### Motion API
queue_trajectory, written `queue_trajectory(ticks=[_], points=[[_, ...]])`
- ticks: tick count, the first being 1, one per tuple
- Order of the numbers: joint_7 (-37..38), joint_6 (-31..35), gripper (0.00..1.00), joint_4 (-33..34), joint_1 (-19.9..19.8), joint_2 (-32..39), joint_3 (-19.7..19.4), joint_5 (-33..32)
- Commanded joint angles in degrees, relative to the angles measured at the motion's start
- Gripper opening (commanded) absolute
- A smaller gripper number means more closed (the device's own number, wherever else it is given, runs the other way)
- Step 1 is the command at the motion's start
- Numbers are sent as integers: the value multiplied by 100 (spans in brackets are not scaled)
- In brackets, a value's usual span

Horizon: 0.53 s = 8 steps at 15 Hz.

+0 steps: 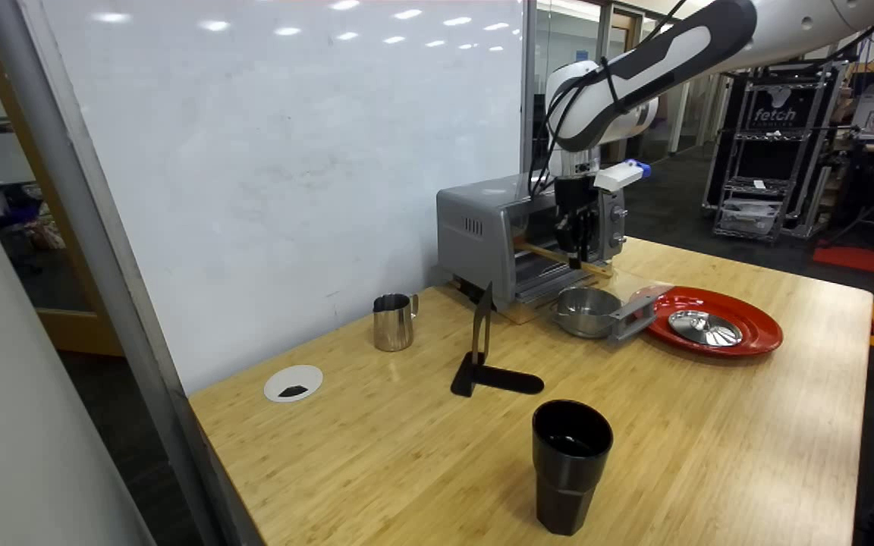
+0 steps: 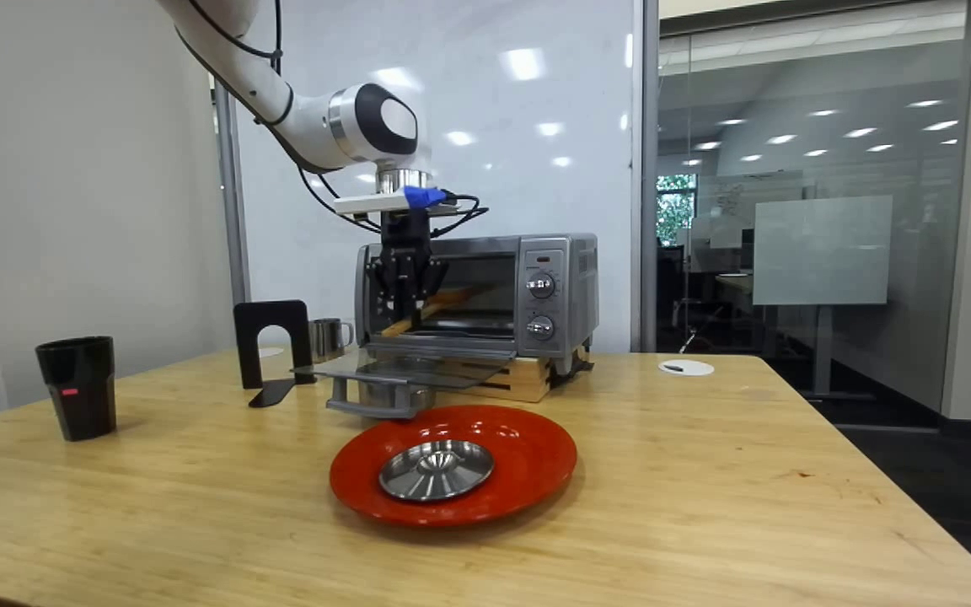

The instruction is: Use the spatula to take the bread slice out of the oven

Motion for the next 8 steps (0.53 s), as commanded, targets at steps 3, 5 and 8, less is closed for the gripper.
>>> queue_trajectory(ticks=[3, 5, 8], points=[[-179, 311, 7, -1323, -64, -843, 34, 16], [-186, 378, 7, -1619, -61, -1038, 18, -4], [-201, 506, 7, -2014, -68, -1308, 2, -1]])
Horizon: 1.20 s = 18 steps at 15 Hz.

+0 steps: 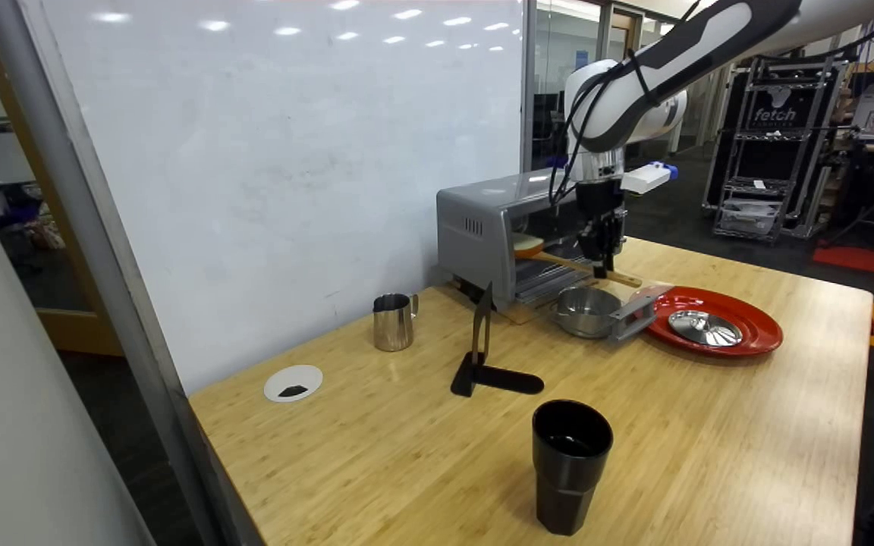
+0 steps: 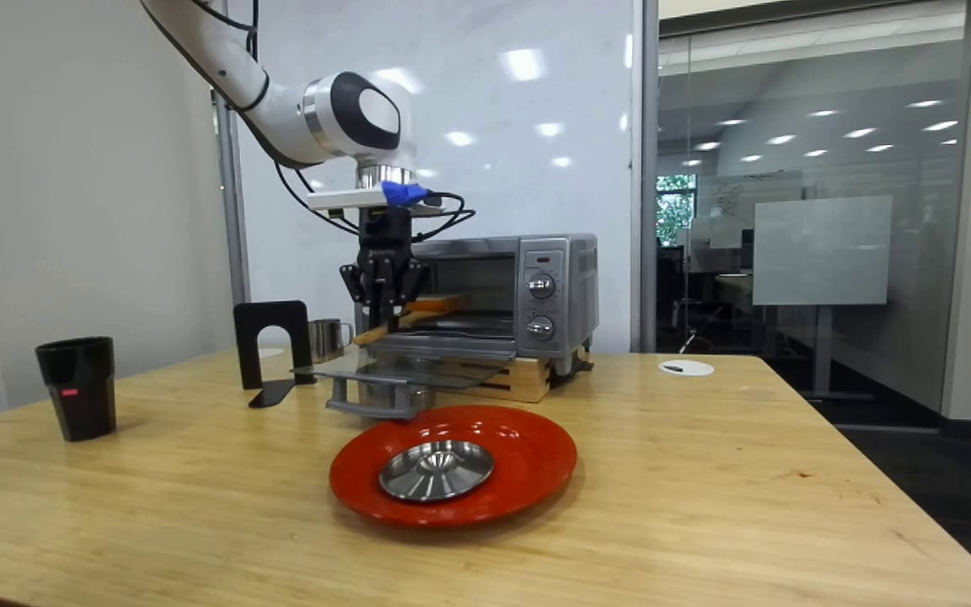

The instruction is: Use the spatula to take the bread slice out of the oven

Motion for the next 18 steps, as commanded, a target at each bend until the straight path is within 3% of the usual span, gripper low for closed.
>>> queue_trajectory(ticks=[1, 18], points=[[-151, 324, 7, -808, -60, -584, -4, 0], [-425, 1127, 7, -3126, -67, -2105, -217, -129]])
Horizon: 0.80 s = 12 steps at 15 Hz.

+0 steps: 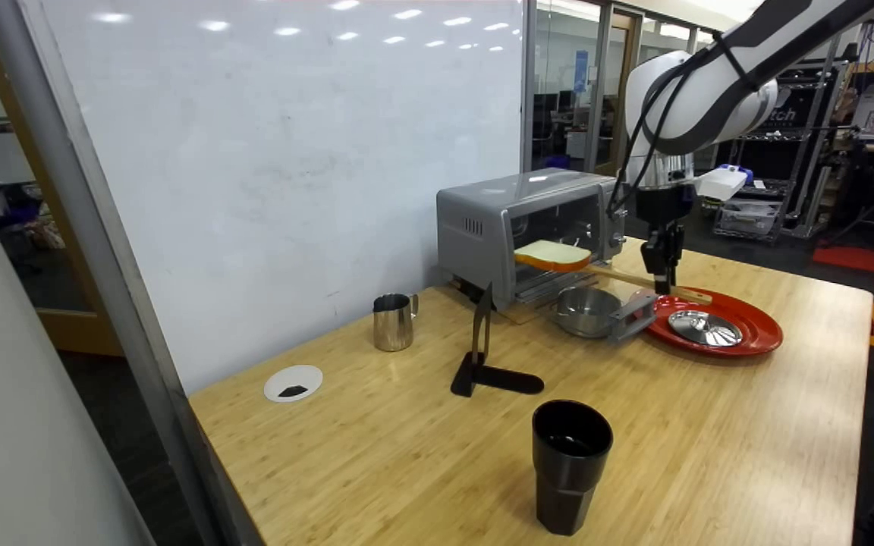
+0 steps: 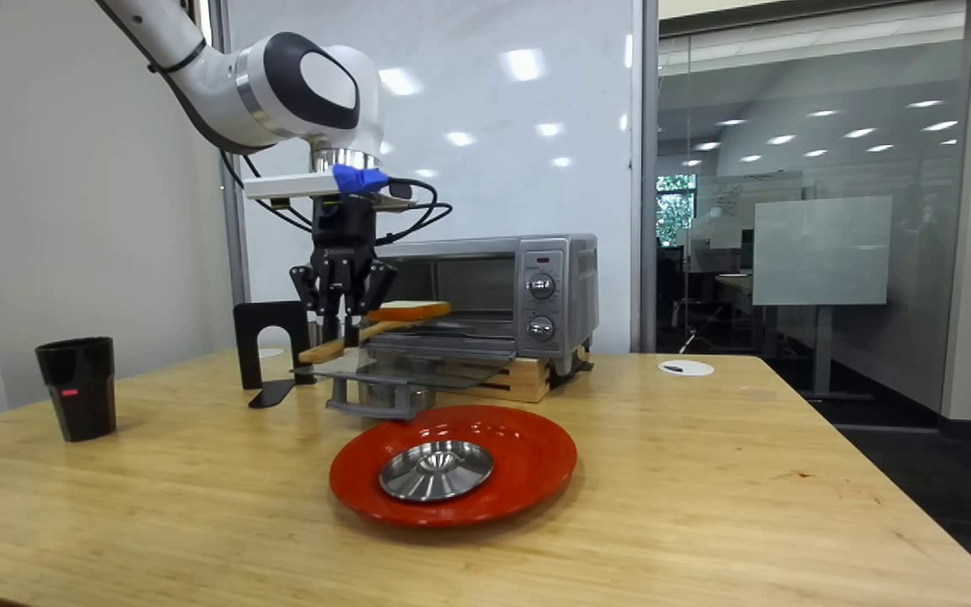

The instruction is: Use the spatula to take the bread slice out of the oven

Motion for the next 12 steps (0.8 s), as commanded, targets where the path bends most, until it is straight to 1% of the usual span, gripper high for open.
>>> queue_trajectory(ticks=[1, 12], points=[[-190, 415, 7, -797, -41, -577, -35, -92], [-354, 796, 7, -2190, -10, -1610, -194, -265]])
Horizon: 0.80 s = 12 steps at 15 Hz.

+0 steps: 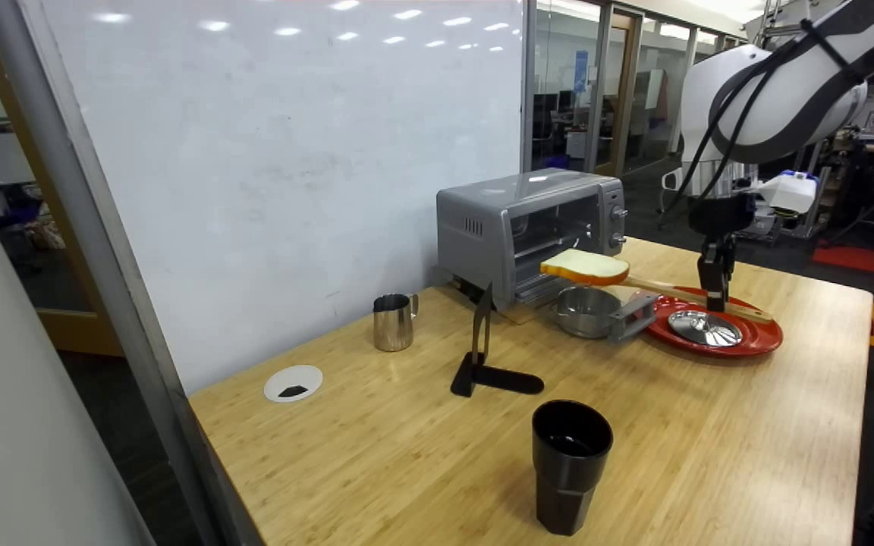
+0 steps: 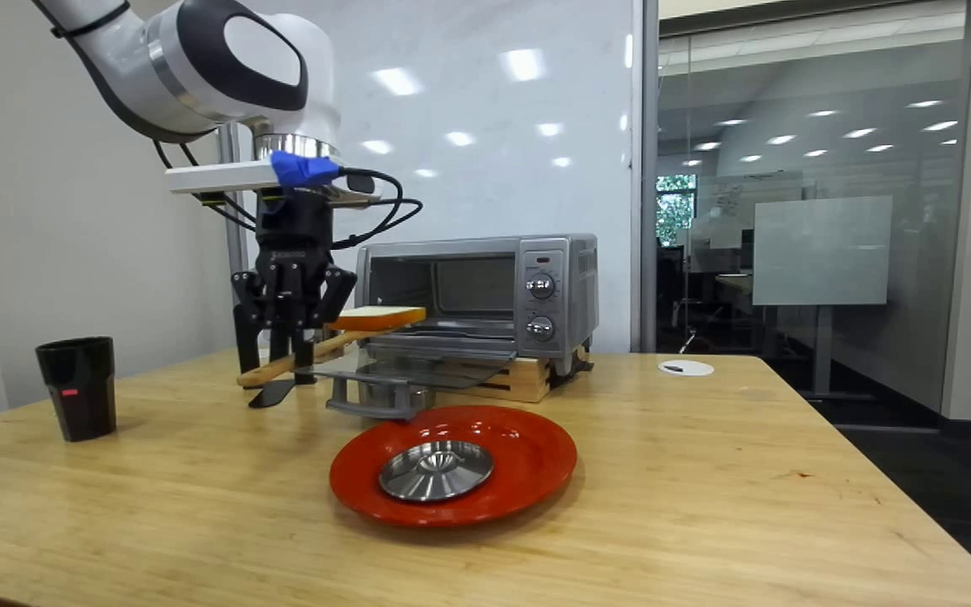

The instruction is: Use the spatula to take the bread slice out of the oven

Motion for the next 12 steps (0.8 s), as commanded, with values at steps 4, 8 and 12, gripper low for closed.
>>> queue_trajectory(ticks=[4, 8, 12], points=[[-185, 246, 7, -935, 23, -809, -53, -202], [-230, 266, 7, -1368, 42, -1255, -72, -337], [-355, 309, 7, -1827, 109, -1751, -64, -441]])
